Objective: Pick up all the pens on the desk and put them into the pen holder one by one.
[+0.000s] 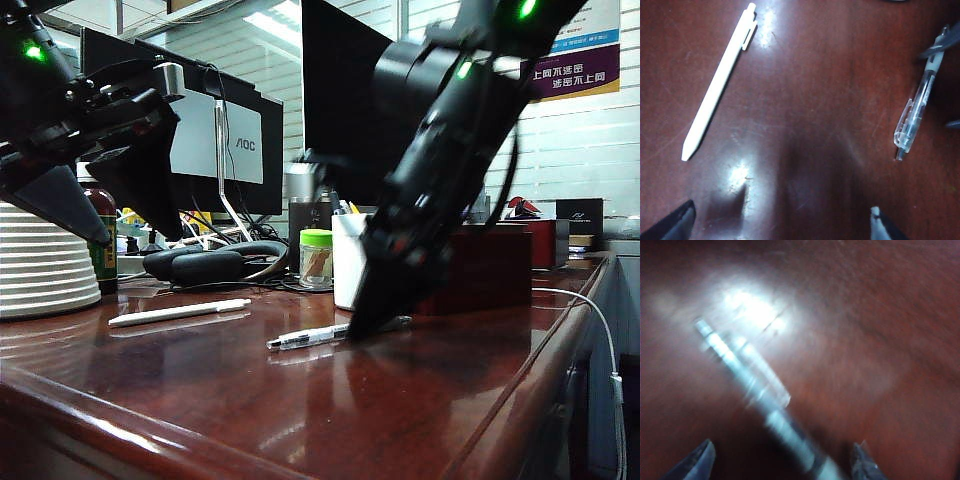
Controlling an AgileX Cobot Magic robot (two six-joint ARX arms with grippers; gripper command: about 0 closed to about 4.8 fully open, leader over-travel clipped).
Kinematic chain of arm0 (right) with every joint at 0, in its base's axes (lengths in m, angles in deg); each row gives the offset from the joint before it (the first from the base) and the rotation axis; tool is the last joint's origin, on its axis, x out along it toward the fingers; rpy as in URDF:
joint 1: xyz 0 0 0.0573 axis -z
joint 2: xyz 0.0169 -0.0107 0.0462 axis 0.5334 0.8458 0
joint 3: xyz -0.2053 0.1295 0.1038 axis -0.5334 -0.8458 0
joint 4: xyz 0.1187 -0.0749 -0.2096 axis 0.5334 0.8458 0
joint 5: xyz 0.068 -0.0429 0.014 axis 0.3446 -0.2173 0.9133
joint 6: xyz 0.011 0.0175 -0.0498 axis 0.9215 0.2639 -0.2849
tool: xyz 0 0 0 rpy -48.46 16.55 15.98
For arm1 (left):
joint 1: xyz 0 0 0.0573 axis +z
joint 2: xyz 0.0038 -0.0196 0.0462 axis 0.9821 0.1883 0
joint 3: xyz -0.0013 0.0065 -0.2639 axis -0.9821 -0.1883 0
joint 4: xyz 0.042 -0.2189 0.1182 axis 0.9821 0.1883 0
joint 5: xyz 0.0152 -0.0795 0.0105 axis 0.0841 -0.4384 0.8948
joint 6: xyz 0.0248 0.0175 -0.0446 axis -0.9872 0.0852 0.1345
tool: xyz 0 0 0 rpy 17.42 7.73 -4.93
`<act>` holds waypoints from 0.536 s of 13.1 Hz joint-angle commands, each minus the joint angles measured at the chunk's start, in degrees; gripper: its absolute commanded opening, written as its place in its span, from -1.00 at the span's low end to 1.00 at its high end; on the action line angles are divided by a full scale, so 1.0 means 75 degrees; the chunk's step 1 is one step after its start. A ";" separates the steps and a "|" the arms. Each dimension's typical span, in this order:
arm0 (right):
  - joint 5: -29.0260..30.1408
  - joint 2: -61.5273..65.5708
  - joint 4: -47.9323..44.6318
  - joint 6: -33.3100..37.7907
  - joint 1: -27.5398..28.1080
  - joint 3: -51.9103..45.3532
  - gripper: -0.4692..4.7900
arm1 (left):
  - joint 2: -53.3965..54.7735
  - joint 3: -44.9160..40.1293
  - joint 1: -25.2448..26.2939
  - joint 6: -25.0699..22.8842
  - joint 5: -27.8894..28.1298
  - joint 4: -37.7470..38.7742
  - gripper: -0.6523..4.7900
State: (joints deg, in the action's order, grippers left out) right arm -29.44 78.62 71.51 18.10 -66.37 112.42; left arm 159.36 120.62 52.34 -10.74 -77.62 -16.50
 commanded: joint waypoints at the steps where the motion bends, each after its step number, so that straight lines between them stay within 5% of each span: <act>1: 0.0029 0.0350 -0.0017 0.0003 -0.0122 0.0233 0.53 | -0.0026 0.0012 -0.0006 0.0020 -0.0006 0.0017 1.00; 2: 0.0032 0.0434 -0.0006 0.0006 -0.0122 0.0236 0.47 | -0.0026 0.0012 -0.0003 0.0020 -0.0003 0.0055 1.00; 4: 0.0026 0.0490 0.0303 0.0003 -0.0122 0.0236 -0.58 | -0.0026 0.0012 -0.0003 0.0017 0.0000 0.0073 1.00; 7: -0.0175 0.0487 0.0446 0.0009 -0.0122 0.0242 -0.84 | -0.0026 0.0012 -0.0003 0.0020 0.0000 0.0061 1.00</act>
State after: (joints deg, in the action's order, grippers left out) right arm -28.15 81.62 72.48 18.05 -67.22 114.72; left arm 159.31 120.62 52.34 -10.74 -77.59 -15.85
